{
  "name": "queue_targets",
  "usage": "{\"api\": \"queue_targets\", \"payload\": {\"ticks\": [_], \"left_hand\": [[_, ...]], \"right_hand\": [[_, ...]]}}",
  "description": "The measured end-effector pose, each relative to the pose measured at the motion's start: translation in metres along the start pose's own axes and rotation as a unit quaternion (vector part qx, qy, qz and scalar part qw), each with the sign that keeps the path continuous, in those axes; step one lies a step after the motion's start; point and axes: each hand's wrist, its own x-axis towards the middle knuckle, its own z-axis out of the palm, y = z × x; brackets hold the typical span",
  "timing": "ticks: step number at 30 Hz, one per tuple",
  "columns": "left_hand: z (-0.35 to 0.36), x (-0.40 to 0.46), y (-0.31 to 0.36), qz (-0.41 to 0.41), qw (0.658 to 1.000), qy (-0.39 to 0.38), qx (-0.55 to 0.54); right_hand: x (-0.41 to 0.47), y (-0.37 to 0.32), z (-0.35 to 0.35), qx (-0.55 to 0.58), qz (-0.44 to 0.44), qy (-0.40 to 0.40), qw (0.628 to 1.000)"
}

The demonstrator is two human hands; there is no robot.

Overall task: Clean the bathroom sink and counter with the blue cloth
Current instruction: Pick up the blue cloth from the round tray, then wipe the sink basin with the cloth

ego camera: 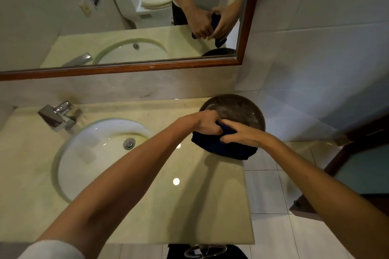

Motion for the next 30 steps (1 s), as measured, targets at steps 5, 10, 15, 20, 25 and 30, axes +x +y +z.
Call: {"api": "queue_targets", "payload": {"ticks": [5, 10, 15, 20, 25, 30], "left_hand": [[0.019, -0.023, -0.018, -0.008, 0.997, 0.000, -0.071], [0.046, -0.042, -0.058, 0.003, 0.956, 0.082, -0.283], [0.113, -0.097, -0.164, -0.027, 0.942, 0.220, -0.253], [0.187, -0.152, -0.274, -0.144, 0.942, 0.259, -0.159], [0.225, -0.188, -0.332, -0.184, 0.934, 0.283, -0.114], [0.245, -0.203, -0.349, -0.209, 0.902, 0.322, -0.196]], "right_hand": [[-0.020, -0.024, 0.040, 0.007, 0.069, -0.018, 0.997], [-0.026, -0.002, 0.103, -0.092, 0.059, 0.224, 0.969], [-0.058, 0.039, 0.140, -0.148, 0.164, 0.475, 0.852], [-0.048, 0.057, 0.180, -0.257, 0.278, 0.482, 0.790], [-0.026, 0.052, 0.200, -0.308, 0.289, 0.395, 0.816], [0.002, 0.042, 0.234, -0.244, 0.291, 0.447, 0.810]]}}
